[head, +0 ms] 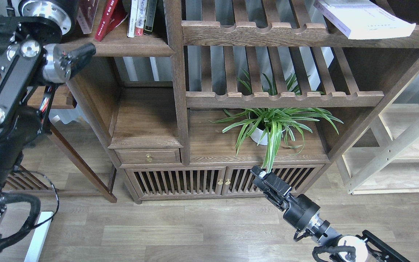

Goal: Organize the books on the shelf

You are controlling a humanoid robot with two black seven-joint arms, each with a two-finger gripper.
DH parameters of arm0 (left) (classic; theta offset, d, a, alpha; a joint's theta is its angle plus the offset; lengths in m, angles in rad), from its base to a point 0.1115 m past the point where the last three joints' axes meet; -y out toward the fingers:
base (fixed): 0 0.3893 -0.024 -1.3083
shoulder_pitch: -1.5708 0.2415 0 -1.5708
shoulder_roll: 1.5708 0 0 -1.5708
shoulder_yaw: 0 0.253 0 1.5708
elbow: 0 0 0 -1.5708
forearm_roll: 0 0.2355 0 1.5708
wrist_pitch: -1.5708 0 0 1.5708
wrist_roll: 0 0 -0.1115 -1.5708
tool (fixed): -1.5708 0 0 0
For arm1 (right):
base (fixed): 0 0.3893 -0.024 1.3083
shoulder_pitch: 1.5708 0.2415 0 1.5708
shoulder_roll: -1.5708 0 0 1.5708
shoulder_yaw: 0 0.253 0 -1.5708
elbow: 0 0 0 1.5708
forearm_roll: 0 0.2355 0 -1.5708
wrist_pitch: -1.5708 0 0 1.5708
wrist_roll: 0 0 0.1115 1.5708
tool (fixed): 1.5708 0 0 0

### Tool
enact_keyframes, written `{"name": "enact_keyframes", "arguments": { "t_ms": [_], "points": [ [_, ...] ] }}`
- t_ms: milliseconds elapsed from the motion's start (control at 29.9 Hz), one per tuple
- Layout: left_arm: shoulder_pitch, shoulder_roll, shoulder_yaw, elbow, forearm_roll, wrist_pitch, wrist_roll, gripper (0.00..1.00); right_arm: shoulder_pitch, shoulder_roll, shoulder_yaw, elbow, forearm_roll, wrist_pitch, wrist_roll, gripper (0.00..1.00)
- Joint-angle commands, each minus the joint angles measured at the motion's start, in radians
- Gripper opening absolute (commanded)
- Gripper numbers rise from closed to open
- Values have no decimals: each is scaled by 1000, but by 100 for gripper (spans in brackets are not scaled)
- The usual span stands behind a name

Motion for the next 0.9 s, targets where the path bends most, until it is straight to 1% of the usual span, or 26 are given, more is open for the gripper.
{"name": "enact_keyframes", "arguments": {
  "t_ms": [0,67,134,234,368,468,501,568,702,869],
  "points": [
    [-89,20,66,114,-81,0,-60,2,9,5,-3,0,0,0,-1,85],
    [-118,23,98,165,-123,0,-94,2,15,6,0,0,0,0,-1,84],
    [-138,26,120,207,-159,0,-115,2,23,6,6,0,0,0,-1,84],
    [-143,44,146,231,-187,0,-123,3,24,3,11,2,0,0,1,84],
    [-144,70,171,254,-209,-1,-123,3,24,3,23,2,1,0,1,84],
    [-154,76,174,303,-218,-64,-134,3,26,5,25,2,1,0,1,84],
    [-167,75,174,325,-218,-85,-146,3,26,5,25,2,1,0,1,84],
    [-192,72,181,374,-224,-107,-161,3,26,6,25,3,1,0,1,84],
    [-215,73,212,423,-251,-151,-166,5,26,6,25,11,1,0,1,84],
    [-218,73,257,440,-276,-159,-169,7,26,6,25,11,1,0,1,84]
  ]
}}
